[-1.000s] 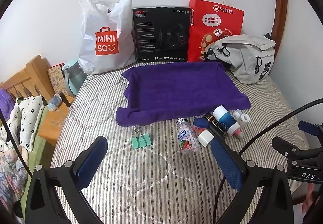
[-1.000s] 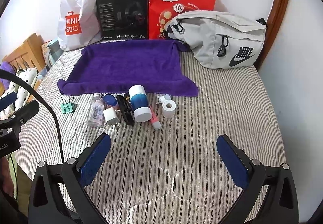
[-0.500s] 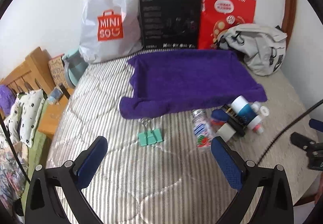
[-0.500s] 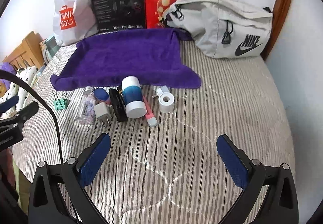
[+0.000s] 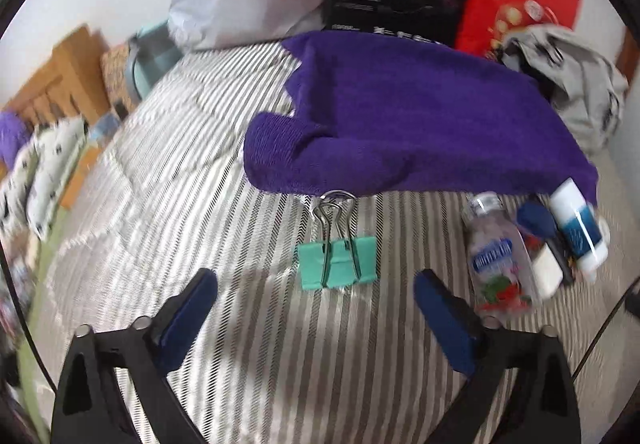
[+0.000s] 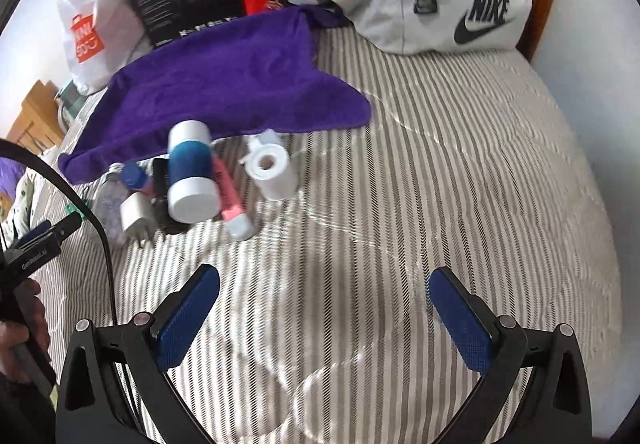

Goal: Organize rigid objects
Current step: 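Grasp the green binder clip with the left tool while the right tool grasps the white tape roll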

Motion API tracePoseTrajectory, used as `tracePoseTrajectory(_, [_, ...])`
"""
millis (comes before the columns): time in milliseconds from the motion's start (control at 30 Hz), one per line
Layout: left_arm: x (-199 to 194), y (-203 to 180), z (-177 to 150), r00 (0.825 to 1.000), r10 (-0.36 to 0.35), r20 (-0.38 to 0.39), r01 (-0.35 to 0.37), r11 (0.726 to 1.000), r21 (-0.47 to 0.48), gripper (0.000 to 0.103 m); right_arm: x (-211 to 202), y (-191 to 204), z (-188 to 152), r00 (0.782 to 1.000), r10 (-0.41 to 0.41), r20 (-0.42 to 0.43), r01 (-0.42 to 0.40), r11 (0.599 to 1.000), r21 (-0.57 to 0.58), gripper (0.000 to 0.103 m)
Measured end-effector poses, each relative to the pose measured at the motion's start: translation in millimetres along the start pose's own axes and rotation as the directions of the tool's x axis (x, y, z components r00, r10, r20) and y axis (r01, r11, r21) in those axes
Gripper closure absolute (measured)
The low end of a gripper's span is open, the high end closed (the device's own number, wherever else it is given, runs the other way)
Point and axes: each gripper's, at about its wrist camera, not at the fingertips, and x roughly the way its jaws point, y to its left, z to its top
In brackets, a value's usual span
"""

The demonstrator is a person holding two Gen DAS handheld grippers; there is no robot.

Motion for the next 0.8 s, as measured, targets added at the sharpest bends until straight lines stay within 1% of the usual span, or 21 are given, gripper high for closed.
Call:
tracePoseTrajectory(100, [11.8, 3.1, 0.3, 1.000, -0.006, -0.014, 0.006, 0.999, -0.036, 0.018, 7.1, -10.4, 3.7, 1.000, 0.016, -0.002, -0.016, 0.999, 0.034, 0.000])
tracePoseTrajectory(200, [15.1, -0.2, 1.3, 1.000, 0.027, 0.004, -0.027, 1.000, -0.014, 0.024, 12.5, -17.1, 9.4, 1.000, 0.028, 0.002, -0.028, 0.998, 0.050, 0.000])
tracePoseTrajectory(300, [15.3, -3.1, 2.1, 0.999, 0.030, 0.010, -0.030, 1.000, -0.007, 0.029, 16.8, -21.1, 15.1, 0.999, 0.039, 0.012, -0.040, 0.998, 0.057, 0.000])
tracePoseTrajectory(367, [13.6, -5.2, 2.2, 1.000, 0.019, 0.019, -0.019, 1.000, 0.003, 0.042, 21.3, -21.7, 20.3, 0.999, 0.048, 0.011, -0.049, 0.997, 0.057, 0.002])
tracePoseTrajectory(400, [12.0, -6.0, 1.0, 1.000, 0.014, 0.023, -0.014, 1.000, 0.010, 0.046, 22.2, -21.9, 21.5, 0.998, 0.054, 0.016, -0.055, 0.997, 0.053, 0.002])
tracePoseTrajectory(467, [9.3, -9.6, 0.2, 1.000, -0.008, 0.030, 0.007, 1.000, 0.029, 0.063, 25.2, -19.9, 27.5, 0.997, 0.069, 0.029, -0.070, 0.997, 0.039, 0.002])
tracePoseTrajectory(600, [6.6, -13.4, -2.8, 0.999, -0.019, 0.039, 0.017, 0.998, 0.057, 0.063, 29.1, -7.1, 37.0, 0.995, 0.084, 0.053, -0.083, 0.996, -0.024, 0.003])
tracePoseTrajectory(700, [6.8, -12.0, -2.3, 0.999, -0.023, 0.039, 0.021, 0.998, 0.054, 0.063, 37.4, 3.0, 41.4, 0.992, 0.107, 0.066, -0.102, 0.992, -0.071, 0.004])
tracePoseTrajectory(733, [6.9, -12.1, -1.9, 0.999, -0.024, 0.037, 0.022, 0.998, 0.055, 0.063, 41.2, 5.6, 42.2, 0.993, 0.102, 0.062, -0.096, 0.992, -0.082, 0.009])
tracePoseTrajectory(767, [7.4, -12.1, -1.3, 0.999, -0.023, 0.035, 0.021, 0.998, 0.055, 0.063, 45.5, 8.8, 42.7, 0.993, 0.097, 0.060, -0.091, 0.991, -0.095, 0.018])
tracePoseTrajectory(800, [7.7, -11.8, -1.1, 0.999, -0.024, 0.034, 0.022, 0.998, 0.056, 0.063, 50.2, 11.9, 43.2, 0.994, 0.094, 0.060, -0.088, 0.990, -0.106, 0.020])
